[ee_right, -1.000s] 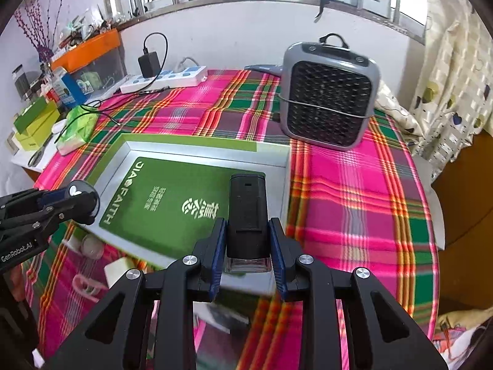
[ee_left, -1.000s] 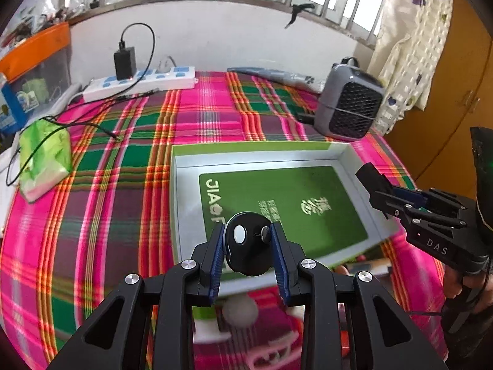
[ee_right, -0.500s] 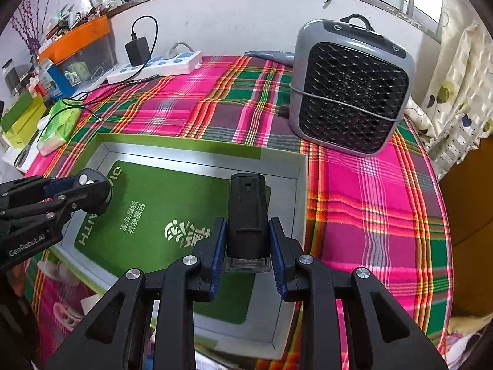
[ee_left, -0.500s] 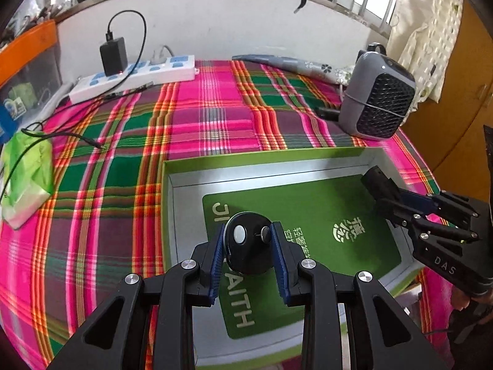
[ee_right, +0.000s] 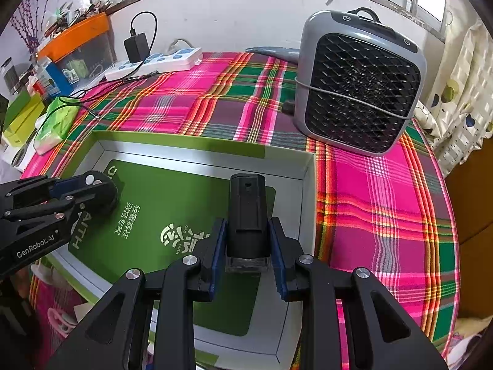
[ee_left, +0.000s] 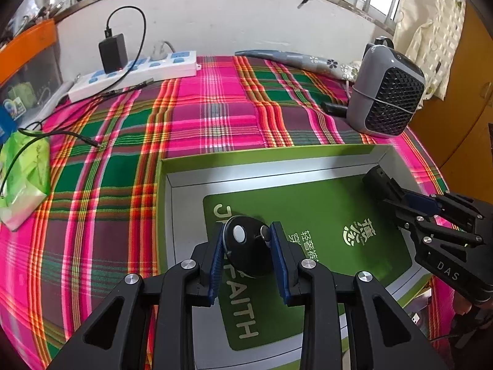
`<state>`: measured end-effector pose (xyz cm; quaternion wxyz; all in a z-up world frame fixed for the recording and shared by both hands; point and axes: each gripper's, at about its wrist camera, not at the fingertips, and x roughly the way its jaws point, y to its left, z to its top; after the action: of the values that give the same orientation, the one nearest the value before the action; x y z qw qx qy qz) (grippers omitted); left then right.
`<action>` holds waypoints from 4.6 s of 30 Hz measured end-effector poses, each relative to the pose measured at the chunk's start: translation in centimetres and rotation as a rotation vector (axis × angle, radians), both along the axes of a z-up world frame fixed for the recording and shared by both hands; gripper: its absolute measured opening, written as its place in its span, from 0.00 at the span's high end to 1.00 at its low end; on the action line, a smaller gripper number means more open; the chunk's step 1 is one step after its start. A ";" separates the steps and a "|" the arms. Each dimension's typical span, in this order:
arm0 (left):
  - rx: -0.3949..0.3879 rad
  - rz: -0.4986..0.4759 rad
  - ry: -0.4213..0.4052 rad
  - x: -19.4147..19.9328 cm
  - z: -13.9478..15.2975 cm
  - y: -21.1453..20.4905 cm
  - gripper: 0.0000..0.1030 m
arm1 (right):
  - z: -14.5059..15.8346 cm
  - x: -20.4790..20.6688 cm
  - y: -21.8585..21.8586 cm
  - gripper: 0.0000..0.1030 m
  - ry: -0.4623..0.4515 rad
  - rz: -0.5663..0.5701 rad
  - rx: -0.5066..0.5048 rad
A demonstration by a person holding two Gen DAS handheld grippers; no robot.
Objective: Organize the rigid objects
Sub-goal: 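Lower fob into box and open left tool while right tool releases flashlight there, then grasp green-white suction holder with left tool while right tool grasps brown bottle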
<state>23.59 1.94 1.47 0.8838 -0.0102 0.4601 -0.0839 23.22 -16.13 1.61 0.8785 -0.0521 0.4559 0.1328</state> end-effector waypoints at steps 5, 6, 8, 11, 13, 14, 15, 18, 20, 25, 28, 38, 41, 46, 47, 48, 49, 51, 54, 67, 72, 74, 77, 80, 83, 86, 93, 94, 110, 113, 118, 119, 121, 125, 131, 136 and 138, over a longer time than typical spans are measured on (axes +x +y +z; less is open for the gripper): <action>0.012 0.007 -0.004 0.1 0.0 0.0 0.72 | -0.2 -0.1 0.2 0.72 0.001 0.006 0.000; 0.011 0.007 -0.003 0.1 0.0 0.0 0.72 | -0.2 -0.1 0.2 0.72 0.002 0.007 0.002; 0.012 0.006 -0.005 0.1 0.0 0.1 0.72 | -0.3 -0.1 0.2 0.72 0.004 0.008 0.004; 0.014 0.009 -0.004 0.1 0.0 0.0 0.71 | -0.3 0.0 0.2 0.72 0.004 0.008 0.005; 0.019 0.008 -0.007 0.0 0.0 0.0 0.68 | -0.3 0.0 0.2 0.72 0.003 0.008 0.008; 0.018 0.008 -0.009 0.0 0.1 0.0 0.66 | -0.3 -0.1 0.2 0.72 0.002 0.008 0.009; 0.016 0.009 -0.010 -0.1 0.1 0.0 0.64 | -0.3 -0.1 0.2 0.71 0.001 0.007 0.010; 0.007 0.010 -0.009 -0.2 0.1 0.1 0.64 | -0.1 -0.2 0.2 0.65 -0.007 0.008 0.018; 0.010 0.012 -0.008 -0.4 0.1 0.0 0.63 | 0.0 -0.3 0.2 0.61 -0.014 0.007 0.016; 0.009 0.020 -0.014 -1.0 0.4 0.0 0.61 | 0.3 -0.7 0.2 0.59 -0.023 0.001 0.022; 0.006 0.028 -0.021 -1.5 0.8 0.2 0.61 | 0.5 -1.1 0.0 0.59 -0.028 -0.008 0.025; -0.008 0.042 -0.063 -4.2 2.6 1.0 0.61 | 1.4 -3.0 -0.5 0.59 -0.049 -0.025 0.036; -0.012 0.047 -0.075 -5.2 3.0 1.3 0.61 | 1.7 -3.8 -0.7 0.59 -0.056 -0.025 0.043; -0.022 0.055 -0.089 -7.2 3.7 1.9 0.61 | 2.1 -5.3 -1.0 0.59 -0.062 -0.024 0.058; -0.025 0.056 -0.094 -7.6 3.8 2.0 0.61 | 2.2 -5.8 -1.0 0.59 -0.065 -0.021 0.062; -0.028 0.056 -0.099 -8.1 4.0 2.1 0.61 | 2.2 -6.1 -1.0 0.59 -0.066 -0.019 0.063; -0.031 0.057 -0.103 -8.5 4.0 2.2 0.61 | 2.3 -6.6 -1.0 0.59 -0.069 -0.014 0.067; -0.039 0.059 -0.107 -9.4 4.2 2.6 0.61 | 2.5 -7.7 -1.0 0.59 -0.077 0.006 0.081; -0.052 0.063 -0.119 -10.7 4.5 3.2 0.61 | 2.7 -9.3 -0.9 0.59 -0.087 0.034 0.104; -0.099 0.114 -0.116 -15.4 3.8 6.1 0.61 | 2.6 -14.7 1.4 0.59 -0.097 0.169 0.192; -0.116 0.137 -0.108 -16.7 3.1 6.9 0.61 | 2.0 -15.7 1.7 0.59 -0.086 0.202 0.210; -0.123 0.143 -0.100 -16.9 2.7 7.1 0.61 | 1.8 -16.0 1.7 0.59 -0.082 0.216 0.219; -0.137 0.151 -0.086 -17.2 2.1 7.4 0.61 | 1.4 -16.3 2.1 0.59 -0.069 0.243 0.221; -0.146 0.154 -0.073 -17.2 1.6 7.6 0.61 | 0.7 -16.5 2.7 0.58 -0.057 0.273 0.205; -0.152 0.151 -0.066 -17.2 1.4 7.5 0.61 | 0.1 -16.5 3.2 0.58 -0.042 0.287 0.188; -0.157 0.144 -0.064 -17.0 1.3 7.4 0.61 | -0.4 -16.4 3.7 0.58 -0.027 0.300 0.175; -0.162 0.128 -0.051 -16.4 1.0 6.9 0.61 | -1.4 -16.2 4.6 0.58 -0.007 0.324 0.120; -0.162 0.123 -0.049 -16.3 0.9 6.8 0.61 | -1.4 -16.2 4.6 0.58 -0.007 0.326 0.110; -0.149 0.088 -0.032 -13.8 0.4 5.1 0.60 | -1.6 -16.4 4.1 0.68 -0.051 0.295 0.038; -0.130 0.091 -0.026 -13.2 0.1 4.9 0.60 | -1.5 -16.5 3.9 0.68 -0.054 0.286 0.041; -0.089 0.097 -0.027 -12.4 -0.1 4.7 0.60 | -1.4 -16.6 3.8 0.68 -0.054 0.282 0.046; -0.085 0.102 -0.026 -12.3 -0.2 4.9 0.60 | -1.4 -16.6 3.8 0.68 -0.054 0.282 0.046; -0.089 0.110 -0.017 -12.2 -0.4 5.2 0.60 | -1.4 -16.6 3.7 0.68 -0.053 0.283 0.049; -0.083 0.119 -0.010 -11.9 -0.7 5.6 0.60 | -1.5 -16.5 3.8 0.68 -0.053 0.283 0.050; -0.065 0.146 -0.012 -11.2 -0.8 6.2 0.60 | -1.4 -16.5 3.7 0.68 -0.054 0.282 0.046; -0.087 0.157 -0.014 -11.1 -0.9 6.6 0.60 | -1.4 -16.5 3.7 0.68 -0.055 0.282 0.044; -0.090 0.160 -0.018 -11.2 -0.9 6.7 0.60 | -1.4 -16.5 3.7 0.68 -0.055 0.282 0.044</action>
<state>12.41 8.61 0.55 0.8904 -0.0858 0.4458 -0.0334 6.72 -12.39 0.17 0.8643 -0.1001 0.4166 0.2636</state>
